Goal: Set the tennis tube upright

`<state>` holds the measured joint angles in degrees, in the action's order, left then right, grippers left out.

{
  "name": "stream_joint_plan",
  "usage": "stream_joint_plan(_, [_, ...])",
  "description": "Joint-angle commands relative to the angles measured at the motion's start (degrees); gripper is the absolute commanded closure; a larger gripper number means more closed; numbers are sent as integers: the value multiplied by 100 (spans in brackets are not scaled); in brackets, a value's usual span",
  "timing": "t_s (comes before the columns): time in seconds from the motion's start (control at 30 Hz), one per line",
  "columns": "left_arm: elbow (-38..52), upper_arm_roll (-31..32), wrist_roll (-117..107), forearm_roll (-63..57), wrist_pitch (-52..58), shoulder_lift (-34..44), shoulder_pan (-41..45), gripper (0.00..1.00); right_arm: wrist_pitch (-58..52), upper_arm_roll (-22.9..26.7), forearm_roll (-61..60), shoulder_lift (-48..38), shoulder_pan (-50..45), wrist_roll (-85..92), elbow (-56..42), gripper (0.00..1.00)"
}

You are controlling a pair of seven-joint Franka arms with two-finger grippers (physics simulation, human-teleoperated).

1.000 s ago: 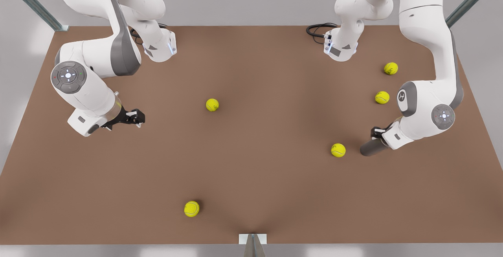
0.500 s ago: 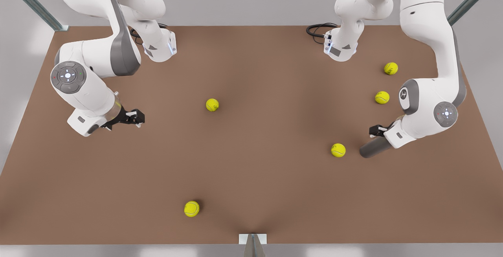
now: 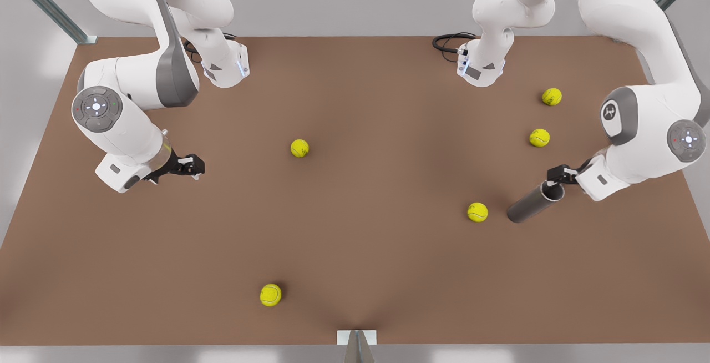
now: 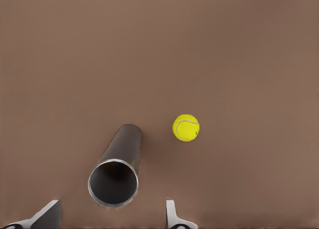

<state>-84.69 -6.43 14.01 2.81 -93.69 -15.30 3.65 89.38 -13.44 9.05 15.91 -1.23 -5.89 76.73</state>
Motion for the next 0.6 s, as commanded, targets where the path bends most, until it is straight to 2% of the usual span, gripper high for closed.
stream_joint_plan(0.0, [40, 19, -47, -264, 61, 44, -5, 0, 0, 0, 0, 0, 0, 0, 0, 0])
stream_joint_plan(0.23, [-240, 125, -161, -387, 70, 941, -58, 0, 0, 0, 0, 0, 9, 0, 0, 0])
stream_joint_plan(0.3, [-267, 248, -917, -484, 70, 941, -49, 0, 0, 0, 0, 0, 0, 0, 0, 0])
stream_joint_plan(0.57, [-267, 239, -882, -457, 237, 897, -58, 0, 0, 0, 0, 0, 53, 18, 0, 0])
